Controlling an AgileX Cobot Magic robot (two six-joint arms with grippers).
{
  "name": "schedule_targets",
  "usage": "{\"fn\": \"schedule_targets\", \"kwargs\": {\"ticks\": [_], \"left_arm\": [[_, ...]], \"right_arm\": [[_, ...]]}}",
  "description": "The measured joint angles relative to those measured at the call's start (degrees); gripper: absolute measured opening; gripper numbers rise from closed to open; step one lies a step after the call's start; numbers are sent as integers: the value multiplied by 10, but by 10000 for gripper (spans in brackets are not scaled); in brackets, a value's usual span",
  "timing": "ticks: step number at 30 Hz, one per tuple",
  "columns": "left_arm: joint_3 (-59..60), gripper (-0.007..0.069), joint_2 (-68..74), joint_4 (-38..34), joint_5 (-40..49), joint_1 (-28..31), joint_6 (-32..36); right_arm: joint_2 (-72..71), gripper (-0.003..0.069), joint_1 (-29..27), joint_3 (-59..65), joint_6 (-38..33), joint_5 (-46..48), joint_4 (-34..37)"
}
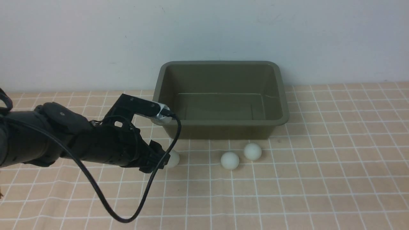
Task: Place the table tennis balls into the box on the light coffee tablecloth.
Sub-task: 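Reach for and grasp a ping pong ball on the table beside the basket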
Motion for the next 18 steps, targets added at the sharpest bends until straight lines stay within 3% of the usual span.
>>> {"fn": "schedule_targets", "kwargs": {"ticks": [18], "left_arm": [[-62,370,138,-7,-30,-15,23]], "right_arm": [[0,263,0,0,0,0,0]]}}
